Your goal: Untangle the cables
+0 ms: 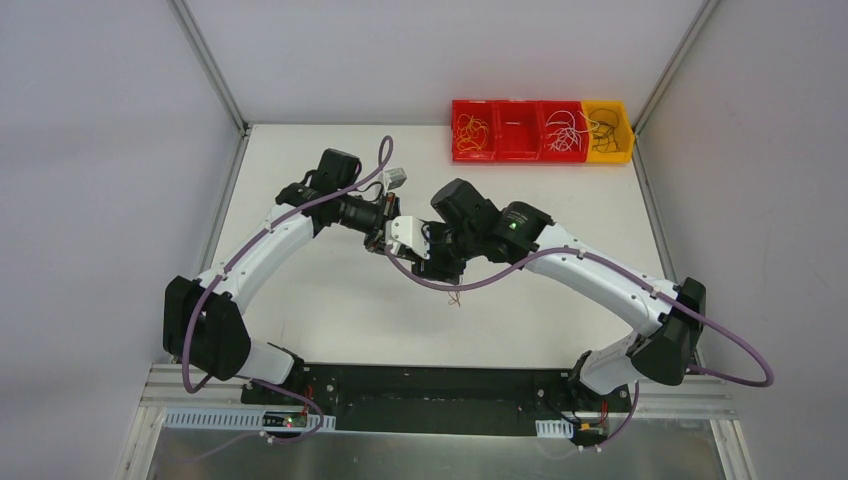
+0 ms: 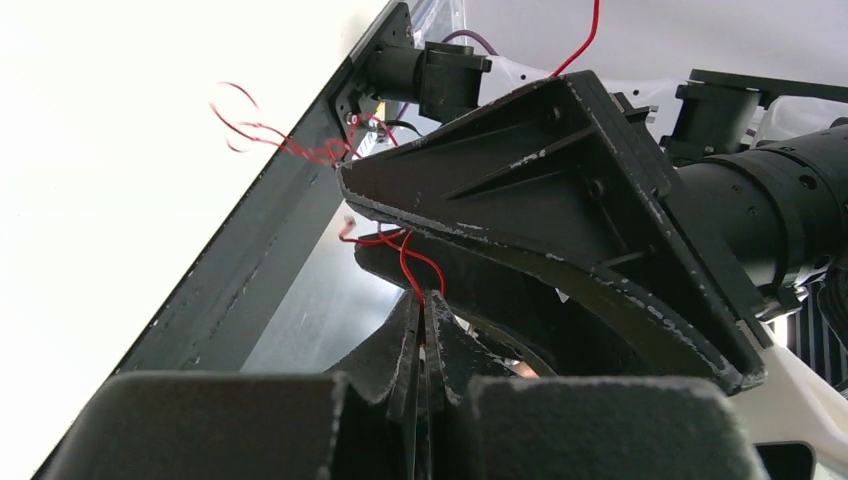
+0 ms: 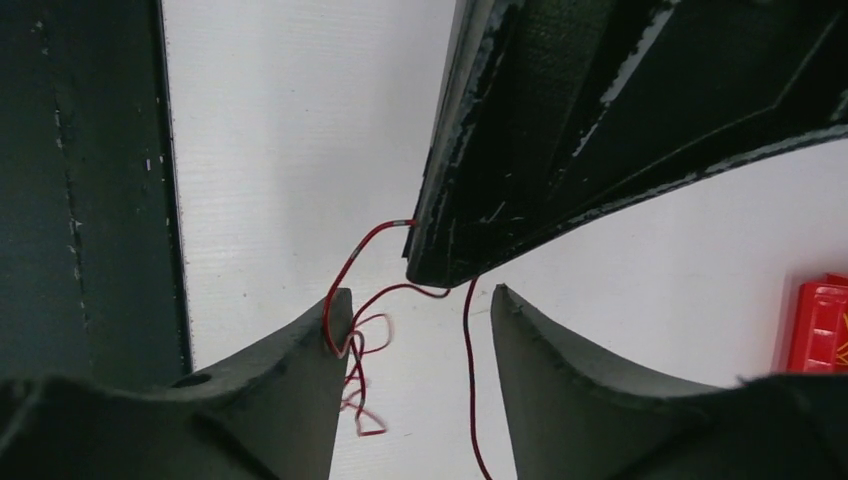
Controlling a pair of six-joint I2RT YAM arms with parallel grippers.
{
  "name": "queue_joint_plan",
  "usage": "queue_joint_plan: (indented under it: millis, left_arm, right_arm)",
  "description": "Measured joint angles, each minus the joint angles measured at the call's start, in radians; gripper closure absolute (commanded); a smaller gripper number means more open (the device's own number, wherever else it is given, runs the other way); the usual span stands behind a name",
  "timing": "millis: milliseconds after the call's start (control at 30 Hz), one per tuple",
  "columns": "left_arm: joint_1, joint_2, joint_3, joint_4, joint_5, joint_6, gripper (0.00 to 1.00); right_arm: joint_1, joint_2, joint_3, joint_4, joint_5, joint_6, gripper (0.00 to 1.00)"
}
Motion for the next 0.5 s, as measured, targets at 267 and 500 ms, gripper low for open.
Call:
queue_joint_plan:
  millis: [267, 500]
  left_arm:
    - [0.000, 0.004, 0.000, 0.000, 0.012, -0.013, 1.00]
    - [0.002, 0.005, 0.000, 0.001, 0.010, -0.008, 0.21]
  right_arm:
    - [-0.001, -0.006, -0.014, 0.005, -0.013, -0.005, 1.00]
    - [-0.020, -0.007, -0.014, 0.001, -0.035, 0.003, 1.00]
